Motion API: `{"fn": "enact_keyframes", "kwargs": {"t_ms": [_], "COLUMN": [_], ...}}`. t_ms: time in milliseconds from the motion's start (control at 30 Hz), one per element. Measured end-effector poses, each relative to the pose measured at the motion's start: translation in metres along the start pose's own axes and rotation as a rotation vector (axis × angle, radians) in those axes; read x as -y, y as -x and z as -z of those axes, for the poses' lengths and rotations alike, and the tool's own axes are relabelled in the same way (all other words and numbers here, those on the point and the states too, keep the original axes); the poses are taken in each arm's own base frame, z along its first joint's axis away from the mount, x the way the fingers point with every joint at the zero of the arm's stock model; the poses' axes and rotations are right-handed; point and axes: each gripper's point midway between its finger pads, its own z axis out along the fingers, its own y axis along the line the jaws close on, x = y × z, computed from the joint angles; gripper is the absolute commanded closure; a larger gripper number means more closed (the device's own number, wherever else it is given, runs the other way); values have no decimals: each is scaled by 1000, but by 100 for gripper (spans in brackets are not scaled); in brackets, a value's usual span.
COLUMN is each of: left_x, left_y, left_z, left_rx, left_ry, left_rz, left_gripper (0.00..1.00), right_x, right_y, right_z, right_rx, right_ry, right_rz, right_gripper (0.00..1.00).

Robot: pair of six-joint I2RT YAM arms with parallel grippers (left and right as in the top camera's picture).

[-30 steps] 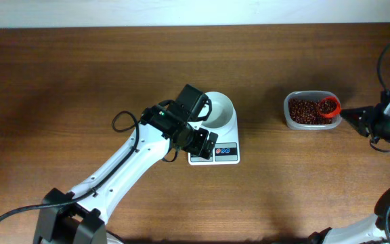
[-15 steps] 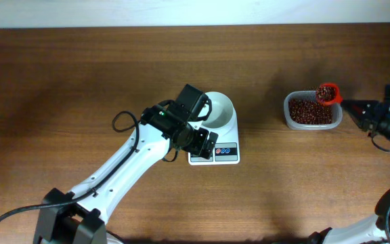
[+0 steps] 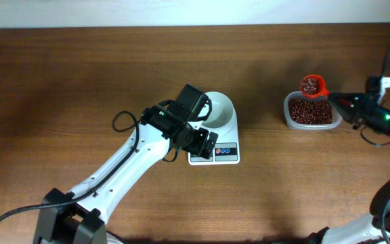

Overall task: Scoop item into bowl and weigh 50g on scale
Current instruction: 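Carry the orange scoop left over the white bowl and tip beans in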

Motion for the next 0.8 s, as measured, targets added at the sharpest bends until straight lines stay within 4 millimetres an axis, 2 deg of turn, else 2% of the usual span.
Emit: {"fn": "enact_keyframes", "kwargs": {"t_ms": [333,467,800], "left_x": [0,0,0], "left_y": [0,0,0], "left_z": [0,0,0], "left_rx": [0,0,0], "left_ry": [0,0,0], "left_rz": [0,0,0], "left_gripper": [1,1,1], "right_x": [-14,-18,-26], "right_y": [-39,-61,-85], "right_z": [-62,-87,-119], "right_rx": [-194,-282,-382], "right_ry": [26,21,42], "right_rz": [24,40,125], "right_gripper": [96,96,96]}}
